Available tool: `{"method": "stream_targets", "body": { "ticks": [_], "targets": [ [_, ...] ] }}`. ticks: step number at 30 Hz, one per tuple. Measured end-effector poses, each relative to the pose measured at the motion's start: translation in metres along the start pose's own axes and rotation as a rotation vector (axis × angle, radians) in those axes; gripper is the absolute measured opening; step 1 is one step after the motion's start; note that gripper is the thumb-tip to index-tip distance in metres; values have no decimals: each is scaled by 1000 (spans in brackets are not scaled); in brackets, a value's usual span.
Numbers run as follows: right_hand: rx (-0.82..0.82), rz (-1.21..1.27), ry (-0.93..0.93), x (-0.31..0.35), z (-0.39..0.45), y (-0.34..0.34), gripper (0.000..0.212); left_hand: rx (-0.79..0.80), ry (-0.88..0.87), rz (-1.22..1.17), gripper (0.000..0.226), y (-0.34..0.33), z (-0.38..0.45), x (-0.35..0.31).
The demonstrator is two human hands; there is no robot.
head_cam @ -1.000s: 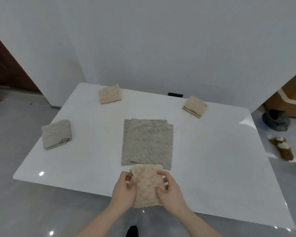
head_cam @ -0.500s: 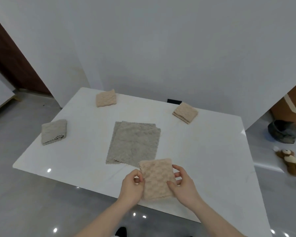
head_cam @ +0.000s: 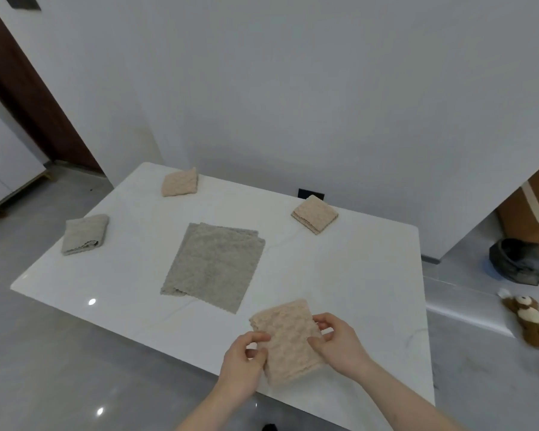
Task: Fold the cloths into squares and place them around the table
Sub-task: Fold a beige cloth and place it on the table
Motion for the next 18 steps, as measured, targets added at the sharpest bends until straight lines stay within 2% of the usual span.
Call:
{"method": "stream_targets", "body": {
  "ticks": [5,13,18],
  "targets": [
    [-24,-44,-48,-20,6,5,27,110,-35,128,29,-9,19,8],
    [-98,-104,-63,-43,16,45,29,240,-26,154,28,-60,29,7],
    [-85,-148,-60,-60,29,77,28,295,8,187,34,-98,34,3]
  ]
}}
Point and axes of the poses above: each hand's wrist, its own z-axis towards the middle knuckle, its own y-axis out of the back of the hand, x = y × z, the point moved 4 cm from there along z, towards the middle knuckle, and after that the axes turned 2 degrees about -x, right-handed, at the moved point
